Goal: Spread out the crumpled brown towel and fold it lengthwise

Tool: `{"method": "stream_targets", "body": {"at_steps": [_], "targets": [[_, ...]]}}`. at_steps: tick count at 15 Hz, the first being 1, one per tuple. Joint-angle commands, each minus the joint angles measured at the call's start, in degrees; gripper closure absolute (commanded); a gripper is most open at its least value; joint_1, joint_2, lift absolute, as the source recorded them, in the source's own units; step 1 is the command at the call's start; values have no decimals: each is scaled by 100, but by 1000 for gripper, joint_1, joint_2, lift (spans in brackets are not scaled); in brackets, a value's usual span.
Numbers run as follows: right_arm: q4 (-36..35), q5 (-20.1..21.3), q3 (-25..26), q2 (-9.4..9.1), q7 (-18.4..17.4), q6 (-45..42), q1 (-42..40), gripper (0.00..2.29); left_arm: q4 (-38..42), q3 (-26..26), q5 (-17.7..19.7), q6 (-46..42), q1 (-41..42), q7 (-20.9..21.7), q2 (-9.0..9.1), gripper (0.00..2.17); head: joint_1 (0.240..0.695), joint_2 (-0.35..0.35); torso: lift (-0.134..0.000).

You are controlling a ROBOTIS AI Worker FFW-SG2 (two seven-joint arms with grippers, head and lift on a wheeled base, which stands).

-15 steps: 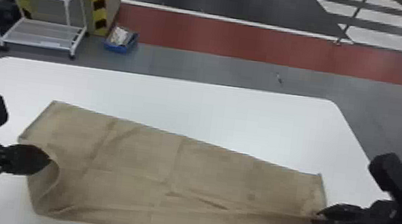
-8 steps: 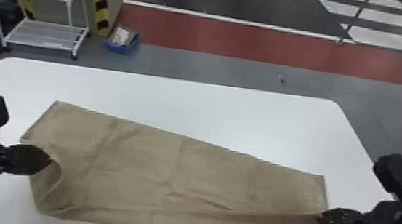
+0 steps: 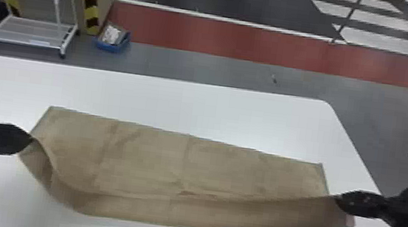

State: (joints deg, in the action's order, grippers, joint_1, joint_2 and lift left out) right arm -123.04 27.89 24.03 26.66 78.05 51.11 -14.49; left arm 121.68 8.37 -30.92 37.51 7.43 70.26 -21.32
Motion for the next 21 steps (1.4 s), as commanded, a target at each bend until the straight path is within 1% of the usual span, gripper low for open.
{"method": "stream_targets", "body": {"at_steps": [1, 2, 4, 6, 7, 9, 10, 11, 14, 15, 16, 17, 21], "targets": [[96, -20, 14, 32, 28, 36, 236, 1328, -74, -72, -169, 130, -234, 5, 5, 1372, 695, -174, -124], [184, -20, 5, 67, 28, 53, 359, 1328, -197, -81, -230, 130, -330, 5, -21, 1372, 695, -173, -124], [430, -3, -21, 120, 28, 89, 605, 1328, -487, -63, -222, 130, -497, 32, -101, 1372, 695, -167, -124], [562, 41, -83, 120, 28, 89, 746, 1328, -654, -63, -239, 112, -568, 129, -197, 1372, 695, -159, -124], [605, 41, -109, 120, 28, 71, 781, 1328, -707, -90, -310, 112, -594, 129, -250, 1372, 695, -156, -124], [729, 111, -224, 111, 28, 53, 913, 1328, -900, -388, -503, 130, -779, 190, -399, 1372, 695, -142, -124], [772, 120, -250, 102, 28, 36, 957, 1328, -1032, -547, -591, 130, -893, 199, -443, 1372, 695, -139, -124], [790, 120, -276, 85, 28, 36, 983, 1328, -1146, -714, -687, 130, -1007, 199, -461, 1372, 695, -135, -124], [799, 155, -347, 41, 28, 36, 992, 1328, -1269, -889, -714, 95, -1060, 76, -443, 1355, 695, -133, -124], [799, 155, -347, 41, 28, 36, 974, 1328, -1269, -898, -670, 7, -972, -91, -417, 1096, 695, -133, -124], [808, 155, -355, 41, 28, 36, 974, 1328, -1261, -898, -608, -81, -875, -285, -408, 714, 695, -133, -124], [816, 182, -373, 32, 28, 36, 974, 1328, -1252, -907, -591, -274, -779, -434, -399, 562, 695, -133, -124], [860, 199, -399, -21, 28, 18, 974, 1328, -1269, -1030, -503, -731, -647, -575, -355, 583, 695, -149, -124]]}}
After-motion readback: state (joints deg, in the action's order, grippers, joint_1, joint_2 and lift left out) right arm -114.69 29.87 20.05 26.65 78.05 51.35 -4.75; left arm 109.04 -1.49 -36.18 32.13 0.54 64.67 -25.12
